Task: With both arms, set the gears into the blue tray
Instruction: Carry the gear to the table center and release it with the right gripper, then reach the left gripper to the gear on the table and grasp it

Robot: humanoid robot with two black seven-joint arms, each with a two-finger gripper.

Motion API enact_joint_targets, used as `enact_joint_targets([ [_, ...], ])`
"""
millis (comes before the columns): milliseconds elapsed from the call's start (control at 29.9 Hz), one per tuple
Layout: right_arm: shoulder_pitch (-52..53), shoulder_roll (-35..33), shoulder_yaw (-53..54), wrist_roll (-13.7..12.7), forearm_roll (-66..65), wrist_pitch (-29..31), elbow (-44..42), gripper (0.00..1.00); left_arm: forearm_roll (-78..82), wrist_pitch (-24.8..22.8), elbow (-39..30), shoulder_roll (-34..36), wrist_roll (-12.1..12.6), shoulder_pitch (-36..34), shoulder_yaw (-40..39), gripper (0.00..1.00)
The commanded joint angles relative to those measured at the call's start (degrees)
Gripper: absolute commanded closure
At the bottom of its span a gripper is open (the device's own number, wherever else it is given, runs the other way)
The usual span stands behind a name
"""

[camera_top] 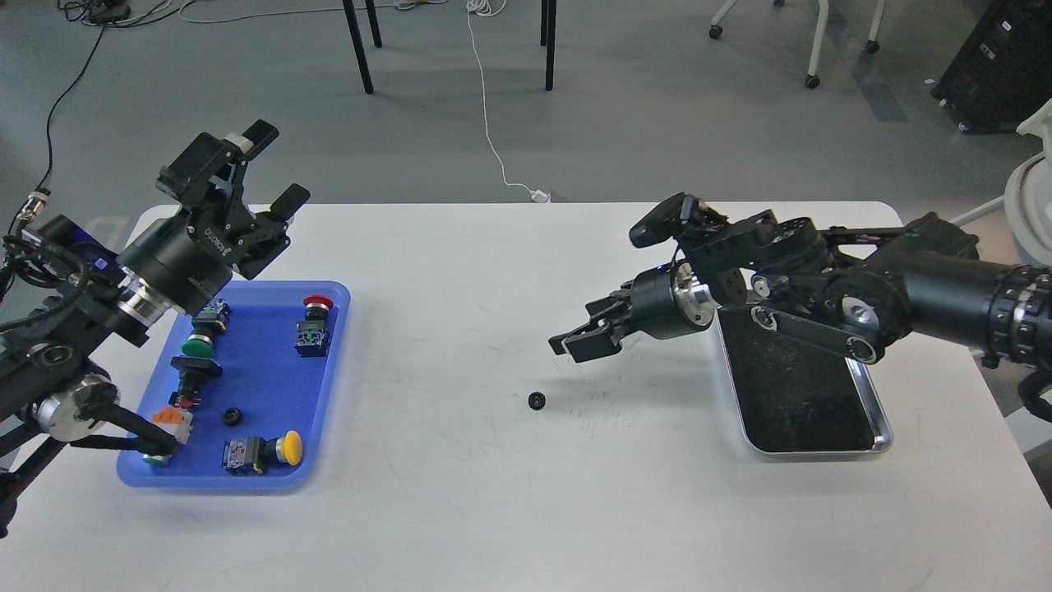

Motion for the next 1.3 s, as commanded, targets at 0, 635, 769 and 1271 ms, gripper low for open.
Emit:
enact_joint_targets([
  [0, -6.47, -6.61, 6.37, 0.01, 14.13, -0.07, 2.36, 0.03, 10.52, -0.28, -1.50, -0.11, 0.00, -0.49, 0.13, 0.02],
  [635, -43.14, -10.84, 45.06, 0.01, 59.17, 0.37, 2.89, 0.03, 82.11, 0.06, 9.55, -19.44, 0.00, -21.32, 29.48, 0.05],
  [769, -43.67, -12.16, 45.06, 0.01, 59.17, 0.37, 2.89, 0.03, 82.11, 0.15, 15.71, -24.71, 0.00, -25.36, 35.01, 0.08],
  [1271, -43.67, -12.42, 45.06, 0.01, 59.08, 0.37, 2.71, 0.03, 82.11, 1.91, 27.06, -31.93, 0.00, -29.76, 43.28, 0.32],
])
